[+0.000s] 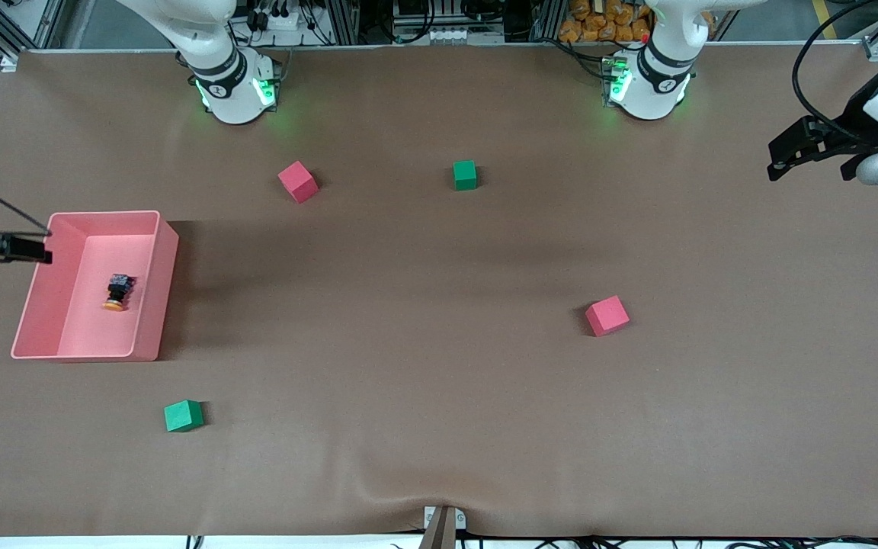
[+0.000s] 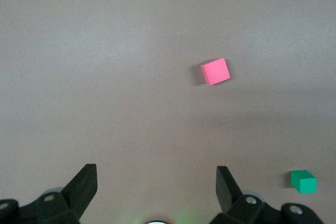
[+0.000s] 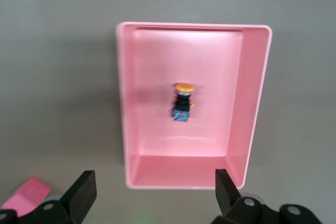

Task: Place and upright button with both arms
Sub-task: 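Lower the right gripper into the tray and grasp the yellow button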

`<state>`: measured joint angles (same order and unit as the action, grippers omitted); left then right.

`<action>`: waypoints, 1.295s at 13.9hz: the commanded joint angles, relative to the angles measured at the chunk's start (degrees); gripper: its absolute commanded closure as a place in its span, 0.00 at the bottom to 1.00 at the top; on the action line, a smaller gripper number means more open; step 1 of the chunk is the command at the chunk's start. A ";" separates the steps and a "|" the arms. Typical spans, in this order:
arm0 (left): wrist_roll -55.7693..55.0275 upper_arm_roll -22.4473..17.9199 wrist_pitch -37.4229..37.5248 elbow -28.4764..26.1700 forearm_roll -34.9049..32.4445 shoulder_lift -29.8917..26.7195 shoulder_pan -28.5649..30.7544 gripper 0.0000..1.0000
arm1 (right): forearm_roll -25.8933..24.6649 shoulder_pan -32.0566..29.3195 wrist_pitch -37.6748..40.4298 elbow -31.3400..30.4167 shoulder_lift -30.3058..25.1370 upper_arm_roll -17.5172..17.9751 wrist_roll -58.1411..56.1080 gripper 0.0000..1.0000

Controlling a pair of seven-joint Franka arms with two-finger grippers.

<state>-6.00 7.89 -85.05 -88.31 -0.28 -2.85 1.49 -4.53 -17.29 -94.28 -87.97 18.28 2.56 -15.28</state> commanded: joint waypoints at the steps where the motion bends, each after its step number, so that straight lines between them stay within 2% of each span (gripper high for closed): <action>1: -0.24 0.11 0.85 0.33 0.63 -0.14 0.36 0.00 | -0.92 -2.48 -7.80 -6.91 0.53 0.95 0.07 0.00; 3: -0.77 0.02 0.77 0.33 0.63 -0.14 0.27 0.00 | -0.40 -4.84 -16.51 -13.25 0.96 0.95 -0.10 0.00; 5: -0.86 0.02 0.77 0.33 0.63 0.03 0.27 0.00 | -0.22 -5.38 -21.27 -16.78 2.28 1.04 -0.10 0.00; 7: -0.86 0.02 0.68 0.33 0.55 0.21 0.27 0.00 | -0.04 -6.26 -23.31 -17.49 4.91 1.13 -0.10 0.00; 10: -0.77 0.02 0.68 0.33 0.55 0.21 0.27 0.00 | 3.12 -7.23 -26.56 -17.58 8.08 1.13 -2.82 0.00; 14: -0.86 0.11 0.68 0.33 0.55 0.21 0.18 0.00 | 3.03 -6.44 -29.99 -17.76 11.68 1.04 -4.84 0.00; 18: -0.86 0.11 0.68 0.33 0.55 0.21 0.18 0.00 | 3.12 -6.61 -30.17 -17.85 13.36 1.04 -6.78 0.00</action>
<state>-6.24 7.83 -85.04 -88.53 -0.28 -2.69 1.53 -2.53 -23.12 -123.57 -105.45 31.18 3.08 -19.96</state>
